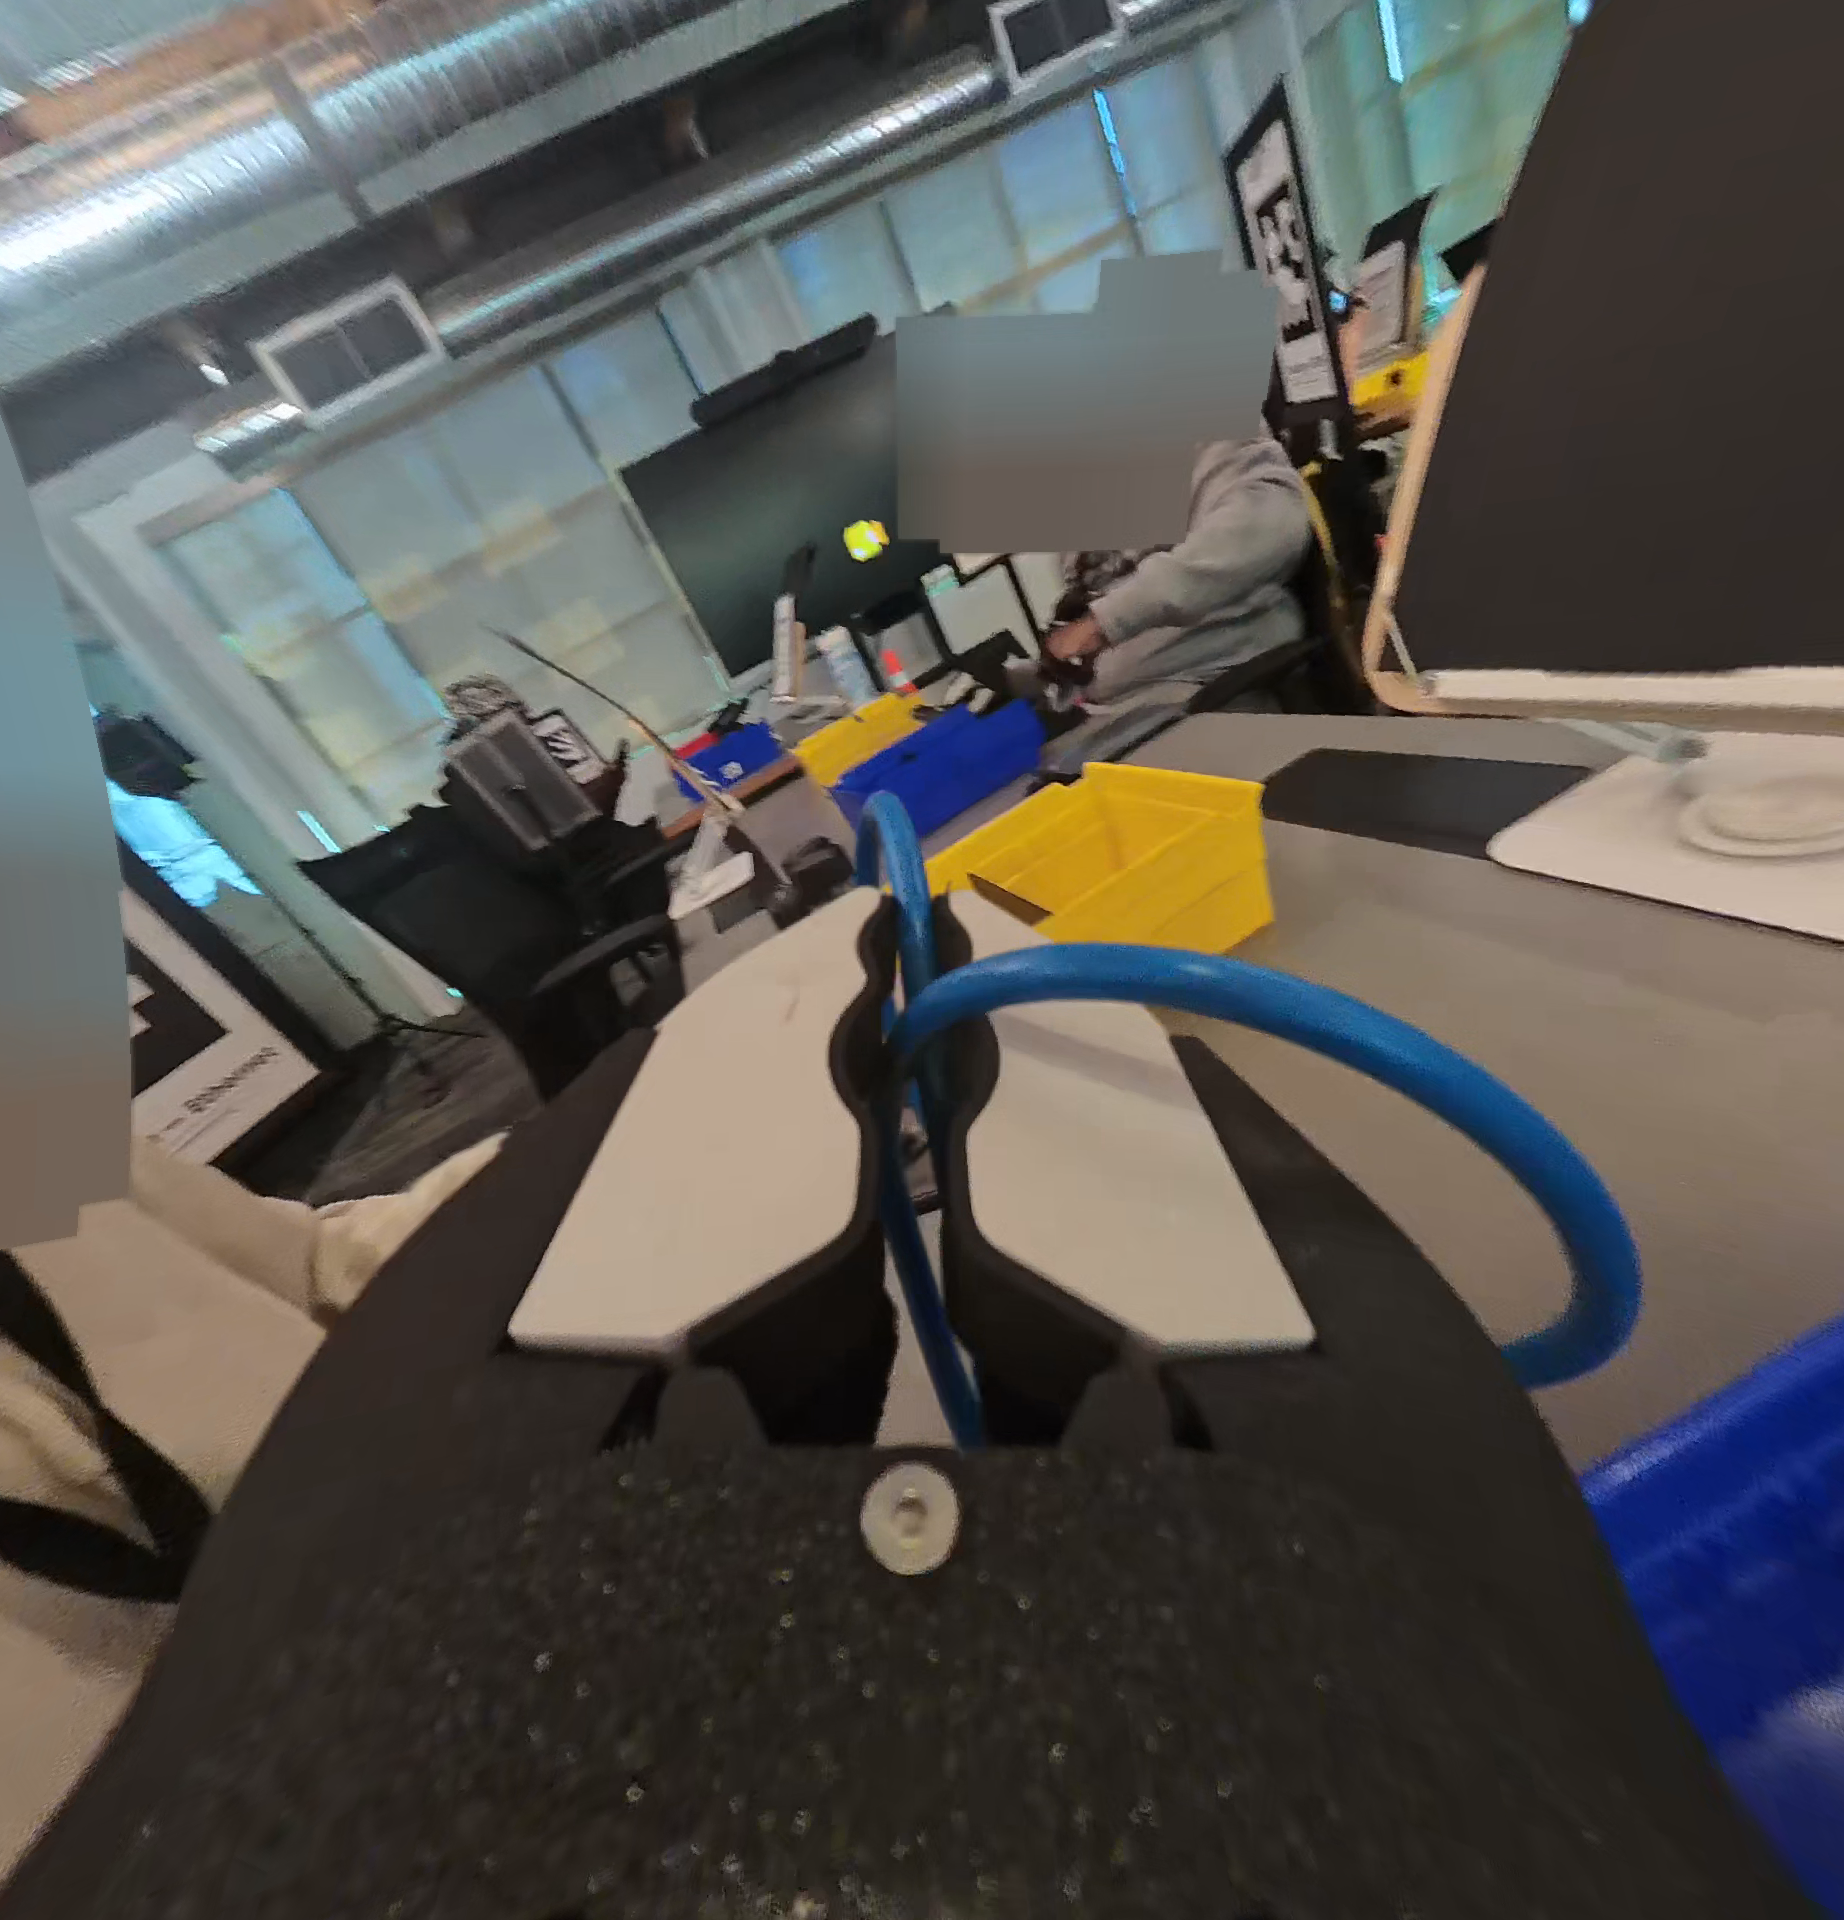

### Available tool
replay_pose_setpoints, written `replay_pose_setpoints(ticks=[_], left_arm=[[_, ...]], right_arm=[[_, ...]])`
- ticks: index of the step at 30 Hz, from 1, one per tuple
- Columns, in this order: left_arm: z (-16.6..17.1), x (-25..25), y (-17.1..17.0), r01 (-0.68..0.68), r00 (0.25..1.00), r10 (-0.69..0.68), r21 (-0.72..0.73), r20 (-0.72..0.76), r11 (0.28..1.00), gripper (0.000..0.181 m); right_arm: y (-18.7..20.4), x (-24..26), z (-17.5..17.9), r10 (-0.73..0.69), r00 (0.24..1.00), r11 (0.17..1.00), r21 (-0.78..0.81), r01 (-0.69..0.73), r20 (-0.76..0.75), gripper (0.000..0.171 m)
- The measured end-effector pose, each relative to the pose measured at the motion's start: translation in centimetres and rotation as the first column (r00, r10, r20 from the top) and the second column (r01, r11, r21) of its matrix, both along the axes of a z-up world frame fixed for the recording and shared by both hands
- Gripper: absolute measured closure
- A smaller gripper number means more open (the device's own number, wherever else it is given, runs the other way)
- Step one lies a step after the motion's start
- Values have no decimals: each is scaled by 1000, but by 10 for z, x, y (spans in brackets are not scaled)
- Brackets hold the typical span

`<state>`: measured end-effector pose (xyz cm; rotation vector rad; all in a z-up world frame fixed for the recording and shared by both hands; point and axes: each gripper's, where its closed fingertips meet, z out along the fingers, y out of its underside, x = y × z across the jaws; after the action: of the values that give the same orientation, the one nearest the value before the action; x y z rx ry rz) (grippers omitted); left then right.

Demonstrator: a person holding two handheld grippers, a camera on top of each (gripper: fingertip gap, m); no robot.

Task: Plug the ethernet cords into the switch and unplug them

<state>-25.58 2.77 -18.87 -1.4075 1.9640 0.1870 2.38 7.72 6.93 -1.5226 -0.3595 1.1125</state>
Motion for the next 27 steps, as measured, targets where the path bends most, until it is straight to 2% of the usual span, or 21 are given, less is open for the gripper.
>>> replay_pose_setpoints(ticks=[2,4,5,6,7,11,14,16,20,26,27], left_arm=[[-3,-6,2,-21,999,22,12,-31,1000,181],[-4,-9,0,-21,999,21,20,-26,1000,181],[-2,-6,-5,-11,1000,11,7,-1,1000,181],[3,-2,-9,-1,999,1,-3,34,1000,181],[11,6,-13,12,997,-11,-6,73,1000,181],[51,51,-31,85,964,-80,-10,253,996,181],[76,67,-42,132,935,-129,13,332,991,181],[95,69,-47,144,912,-143,26,385,989,181],[131,67,-58,154,842,-138,13,521,988,181],[187,60,-71,265,640,-49,-160,766,951,181],[186,55,-67,261,646,-21,-195,763,945,181]], right_arm=[[6,7,-7,-76,996,997,-14,77,45,165],[19,26,-19,-218,966,974,-37,226,142,165],[20,24,-24,-206,968,975,-53,215,147,165],[18,10,-33,-129,980,984,-104,146,148,165],[15,-8,-46,-45,986,985,-159,70,160,165],[8,-73,-100,132,967,955,-289,-66,216,166],[15,-97,-146,143,950,932,-361,-35,278,166],[24,-101,-163,112,945,932,-361,8,308,166],[41,-96,-168,46,913,948,-305,87,406,165],[67,-85,-158,-102,921,959,-207,191,375,165],[68,-86,-153,-104,928,966,-185,179,357,166]])
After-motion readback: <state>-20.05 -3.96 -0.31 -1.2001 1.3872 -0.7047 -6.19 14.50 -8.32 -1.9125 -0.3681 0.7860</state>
